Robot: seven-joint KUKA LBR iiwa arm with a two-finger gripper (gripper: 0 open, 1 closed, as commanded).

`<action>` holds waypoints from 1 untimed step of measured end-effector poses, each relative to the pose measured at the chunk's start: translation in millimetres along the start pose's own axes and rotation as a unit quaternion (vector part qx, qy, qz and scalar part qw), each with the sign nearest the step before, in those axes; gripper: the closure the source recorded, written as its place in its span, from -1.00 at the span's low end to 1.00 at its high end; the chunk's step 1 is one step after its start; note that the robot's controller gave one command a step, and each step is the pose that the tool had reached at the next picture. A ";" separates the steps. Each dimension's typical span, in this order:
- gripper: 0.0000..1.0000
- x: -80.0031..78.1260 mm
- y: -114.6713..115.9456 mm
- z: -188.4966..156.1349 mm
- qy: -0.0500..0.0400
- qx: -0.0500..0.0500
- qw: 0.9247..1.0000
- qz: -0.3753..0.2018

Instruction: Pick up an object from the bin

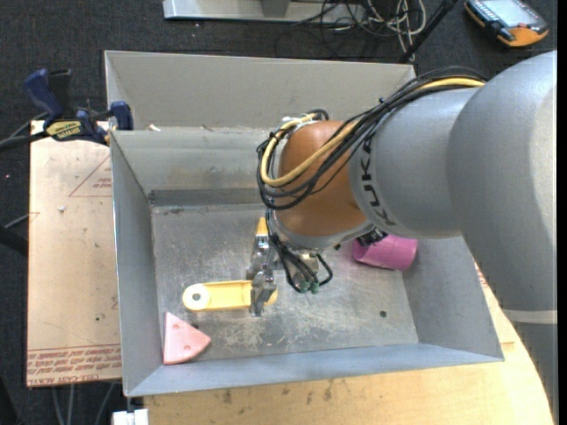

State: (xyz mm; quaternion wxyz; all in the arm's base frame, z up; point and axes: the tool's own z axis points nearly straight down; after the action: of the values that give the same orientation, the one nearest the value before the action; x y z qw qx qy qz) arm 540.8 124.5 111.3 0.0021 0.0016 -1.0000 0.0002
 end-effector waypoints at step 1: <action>1.00 6.0 11.0 -133.4 -0.003 -0.001 1.000 0.002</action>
Offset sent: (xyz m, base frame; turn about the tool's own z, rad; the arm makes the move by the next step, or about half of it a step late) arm 0.0000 0.0000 0.0000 0.0000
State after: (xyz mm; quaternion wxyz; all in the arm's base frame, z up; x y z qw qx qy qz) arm 535.3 135.5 244.7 -0.0011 -0.0007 -1.0000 -0.0007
